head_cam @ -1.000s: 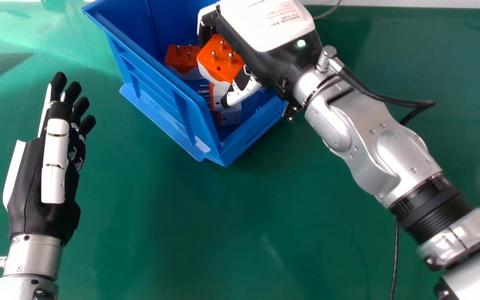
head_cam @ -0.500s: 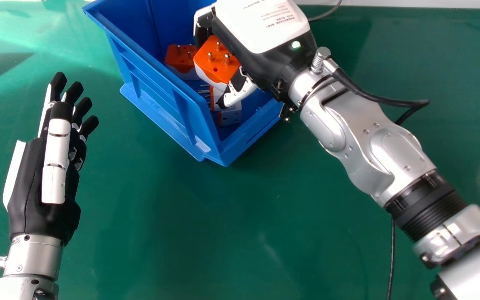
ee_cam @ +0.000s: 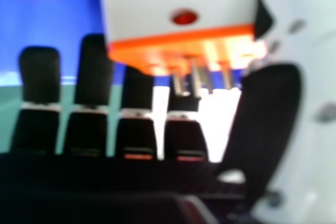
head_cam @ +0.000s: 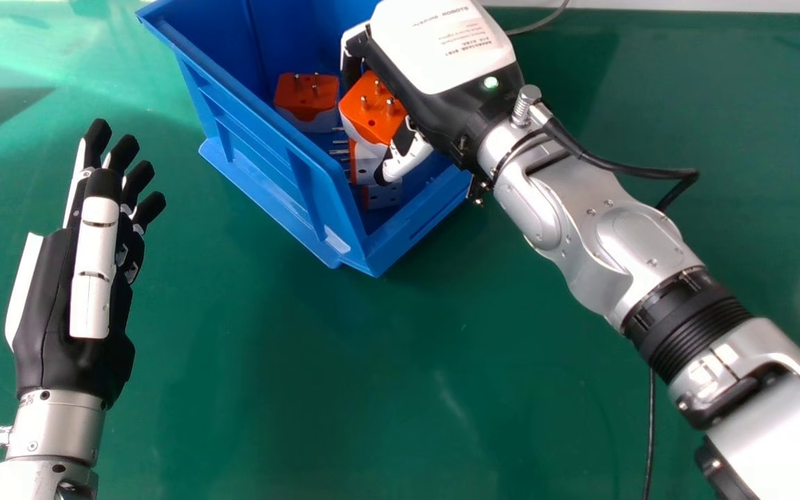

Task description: Pick all objects and put in blue box

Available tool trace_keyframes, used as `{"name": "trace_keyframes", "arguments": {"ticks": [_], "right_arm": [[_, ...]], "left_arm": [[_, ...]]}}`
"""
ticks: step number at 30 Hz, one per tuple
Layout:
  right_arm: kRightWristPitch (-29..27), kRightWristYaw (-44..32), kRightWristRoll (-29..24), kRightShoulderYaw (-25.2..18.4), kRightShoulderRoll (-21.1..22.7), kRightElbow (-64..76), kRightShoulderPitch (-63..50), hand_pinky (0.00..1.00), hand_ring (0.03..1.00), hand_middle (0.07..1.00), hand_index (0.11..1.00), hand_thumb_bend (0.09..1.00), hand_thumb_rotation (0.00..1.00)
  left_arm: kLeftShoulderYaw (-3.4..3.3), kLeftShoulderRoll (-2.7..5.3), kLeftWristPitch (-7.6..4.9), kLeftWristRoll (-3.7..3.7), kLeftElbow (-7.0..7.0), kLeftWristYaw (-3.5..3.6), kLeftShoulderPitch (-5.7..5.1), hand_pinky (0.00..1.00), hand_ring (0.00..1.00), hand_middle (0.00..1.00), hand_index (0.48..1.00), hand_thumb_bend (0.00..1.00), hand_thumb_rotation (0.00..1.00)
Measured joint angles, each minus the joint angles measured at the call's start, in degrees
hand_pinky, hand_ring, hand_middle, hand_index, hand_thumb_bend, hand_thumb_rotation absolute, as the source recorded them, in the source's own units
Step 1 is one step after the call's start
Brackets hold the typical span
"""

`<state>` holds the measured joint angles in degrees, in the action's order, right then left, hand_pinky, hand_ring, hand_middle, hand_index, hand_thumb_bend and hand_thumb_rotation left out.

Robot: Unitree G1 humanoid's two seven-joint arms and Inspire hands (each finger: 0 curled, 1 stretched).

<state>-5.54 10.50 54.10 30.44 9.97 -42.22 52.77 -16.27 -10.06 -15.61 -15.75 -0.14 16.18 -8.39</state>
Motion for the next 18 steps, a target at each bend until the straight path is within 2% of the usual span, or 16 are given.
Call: {"name": "trace_keyframes", "arguments": {"ticks": [5,7,10,13,15,18], "right_arm": [[0.1,0.8,-1.6,-0.2,-0.6,-0.5,0.1,0.3,0.429,0.544,0.528,0.489,0.0],[0.9,0.0,-1.9,-0.2,-0.6,-0.4,0.1,0.39,0.528,0.621,0.615,0.613,0.0],[2.0,-1.1,-1.5,0.4,0.0,0.0,0.1,0.44,0.572,0.657,0.65,0.662,0.01],[2.6,-1.3,-1.1,1.1,0.7,0.4,0.1,0.56,0.688,0.755,0.739,0.77,0.07],[3.1,-1.3,-1.0,1.4,1.0,0.9,0.1,0.62,0.743,0.804,0.785,0.814,0.1],[4.0,-1.4,-0.1,1.7,1.0,1.9,0.1,0.64,0.767,0.826,0.806,0.831,0.12]], "left_arm": [[-0.01,0.0,-0.02,0.0,0.49,0.1,0.25,0.95,0.96,0.98,1.0,0.53,0.95],[-0.01,0.0,-0.02,-0.01,0.8,0.11,0.28,0.95,0.96,0.98,1.0,0.52,0.95],[-0.01,0.0,-0.02,-0.02,0.82,0.06,0.28,0.95,0.96,0.98,1.0,0.52,0.95],[0.0,0.01,-0.02,-0.04,0.82,0.09,0.28,0.96,0.96,0.98,1.0,0.52,0.95],[0.0,0.01,-0.05,-0.04,0.83,0.1,0.29,0.96,0.97,0.98,1.0,0.52,0.95],[0.0,0.01,-0.15,-0.01,1.04,0.07,0.33,0.96,0.97,0.98,1.0,0.53,0.95]]}}
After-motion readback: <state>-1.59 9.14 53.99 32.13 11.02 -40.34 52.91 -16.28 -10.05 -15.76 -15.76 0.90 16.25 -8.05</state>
